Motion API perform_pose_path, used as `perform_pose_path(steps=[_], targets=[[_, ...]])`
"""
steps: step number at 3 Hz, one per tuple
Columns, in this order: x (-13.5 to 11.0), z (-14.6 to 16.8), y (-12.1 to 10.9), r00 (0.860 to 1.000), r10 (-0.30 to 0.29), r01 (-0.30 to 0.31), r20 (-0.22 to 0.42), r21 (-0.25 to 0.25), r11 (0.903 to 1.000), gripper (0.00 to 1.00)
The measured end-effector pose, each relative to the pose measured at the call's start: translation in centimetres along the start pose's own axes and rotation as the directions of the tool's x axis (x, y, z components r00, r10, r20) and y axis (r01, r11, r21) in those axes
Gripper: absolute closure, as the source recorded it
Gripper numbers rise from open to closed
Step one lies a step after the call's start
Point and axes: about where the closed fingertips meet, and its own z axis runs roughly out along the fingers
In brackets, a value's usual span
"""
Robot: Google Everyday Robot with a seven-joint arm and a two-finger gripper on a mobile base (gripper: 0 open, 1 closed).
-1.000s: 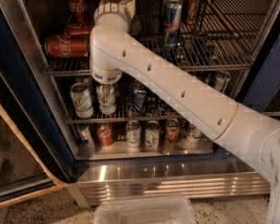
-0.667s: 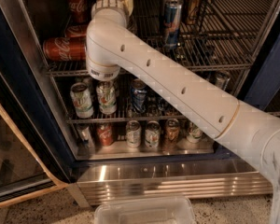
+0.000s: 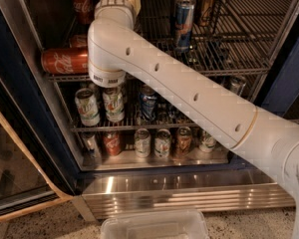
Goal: Pick water bottle from top shelf of fridge
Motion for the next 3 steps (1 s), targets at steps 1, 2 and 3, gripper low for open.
perform_pose_path(steps=[1,2,3], targets=[[-3.4,-2.9,1.0,0.997,-0.052,0.05,0.05,0.042,0.9979,1.0],[-3.4,-3.3,0.0,0.997,-0.056,0.052,0.047,0.082,0.9952,1.0],[-3.6,-4.1,-0.5,0.998,-0.053,0.049,0.039,0.095,0.9943,1.0]])
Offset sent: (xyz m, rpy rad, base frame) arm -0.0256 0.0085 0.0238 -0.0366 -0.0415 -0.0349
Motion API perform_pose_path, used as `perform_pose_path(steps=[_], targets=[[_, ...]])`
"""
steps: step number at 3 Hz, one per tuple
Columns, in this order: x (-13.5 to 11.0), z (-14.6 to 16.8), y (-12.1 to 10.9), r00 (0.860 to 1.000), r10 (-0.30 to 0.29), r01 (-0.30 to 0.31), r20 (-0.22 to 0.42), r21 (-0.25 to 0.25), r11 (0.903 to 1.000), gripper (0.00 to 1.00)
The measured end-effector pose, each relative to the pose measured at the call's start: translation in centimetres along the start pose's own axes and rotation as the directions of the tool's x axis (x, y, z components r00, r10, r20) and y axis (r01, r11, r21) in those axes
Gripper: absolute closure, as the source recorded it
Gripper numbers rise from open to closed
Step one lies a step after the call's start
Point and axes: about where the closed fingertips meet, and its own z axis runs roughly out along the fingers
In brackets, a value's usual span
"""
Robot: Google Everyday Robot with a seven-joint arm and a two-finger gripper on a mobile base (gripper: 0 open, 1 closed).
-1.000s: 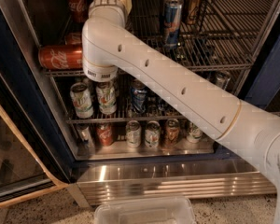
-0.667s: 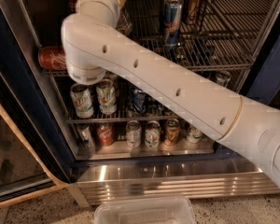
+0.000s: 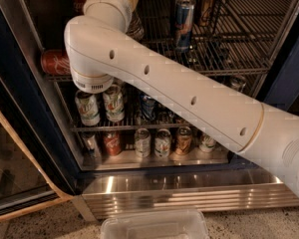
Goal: Pick water bottle from top shelf of fridge
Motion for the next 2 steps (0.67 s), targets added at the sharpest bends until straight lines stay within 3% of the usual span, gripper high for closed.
perform_pose_path(steps=[1,2], targets=[[-0.2,-0.9,-0.2,1.0,-0.007,0.007,-0.003,0.009,0.9999,1.0],[-0.3,-3.4,-1.1,0.999,-0.022,0.024,-0.041,0.058,0.998,1.0]])
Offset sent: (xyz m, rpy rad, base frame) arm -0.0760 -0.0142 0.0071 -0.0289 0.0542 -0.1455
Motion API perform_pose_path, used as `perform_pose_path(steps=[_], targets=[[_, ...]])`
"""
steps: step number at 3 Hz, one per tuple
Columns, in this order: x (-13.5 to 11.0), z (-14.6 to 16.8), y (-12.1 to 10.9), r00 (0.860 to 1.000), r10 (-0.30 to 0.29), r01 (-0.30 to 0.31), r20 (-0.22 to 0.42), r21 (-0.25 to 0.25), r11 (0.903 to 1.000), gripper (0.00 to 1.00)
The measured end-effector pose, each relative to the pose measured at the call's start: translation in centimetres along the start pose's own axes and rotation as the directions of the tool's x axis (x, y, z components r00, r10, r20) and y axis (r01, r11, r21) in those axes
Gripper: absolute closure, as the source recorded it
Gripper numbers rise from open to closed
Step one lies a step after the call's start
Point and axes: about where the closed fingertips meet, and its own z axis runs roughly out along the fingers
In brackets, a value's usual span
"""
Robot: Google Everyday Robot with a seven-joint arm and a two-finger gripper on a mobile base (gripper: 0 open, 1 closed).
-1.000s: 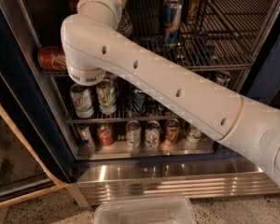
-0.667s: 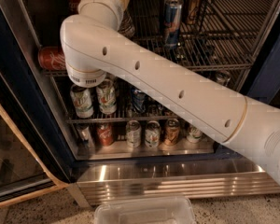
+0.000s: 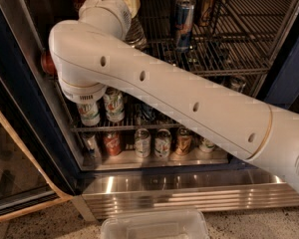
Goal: Pick water bottle from top shelf of fridge
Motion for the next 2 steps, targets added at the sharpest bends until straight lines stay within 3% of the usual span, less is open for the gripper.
perform_pose_path(steps=[1,2], targets=[[0.0,0.0,0.0,1.0,0.0,0.0,0.0,0.0,1.0,1.0],[0.5,-1.9,-1.0,1.0,0.007,-0.005,-0.028,0.05,0.9987,1.0]])
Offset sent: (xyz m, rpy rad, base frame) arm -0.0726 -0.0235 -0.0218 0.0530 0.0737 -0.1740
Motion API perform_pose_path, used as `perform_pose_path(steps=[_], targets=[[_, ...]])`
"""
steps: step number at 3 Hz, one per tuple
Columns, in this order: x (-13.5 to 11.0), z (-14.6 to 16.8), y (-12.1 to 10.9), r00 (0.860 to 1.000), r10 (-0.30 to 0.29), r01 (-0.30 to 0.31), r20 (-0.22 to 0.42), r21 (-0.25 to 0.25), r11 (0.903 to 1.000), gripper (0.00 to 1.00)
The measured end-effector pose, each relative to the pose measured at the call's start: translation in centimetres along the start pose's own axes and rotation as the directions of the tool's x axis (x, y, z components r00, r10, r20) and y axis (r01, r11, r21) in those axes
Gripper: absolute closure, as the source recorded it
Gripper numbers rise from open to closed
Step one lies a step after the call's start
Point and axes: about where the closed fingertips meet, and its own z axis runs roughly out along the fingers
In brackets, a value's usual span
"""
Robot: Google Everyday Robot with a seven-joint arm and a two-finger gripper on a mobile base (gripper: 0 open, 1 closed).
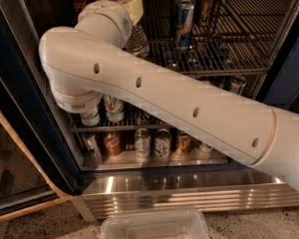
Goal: Pick water bottle from top shelf of fridge
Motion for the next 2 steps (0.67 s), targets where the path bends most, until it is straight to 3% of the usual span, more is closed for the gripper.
perform_pose_path(steps=[2], targets=[[0.3,-6.9,-0.9,0.998,0.051,-0.047,-0.039,0.108,0.993,1.0]])
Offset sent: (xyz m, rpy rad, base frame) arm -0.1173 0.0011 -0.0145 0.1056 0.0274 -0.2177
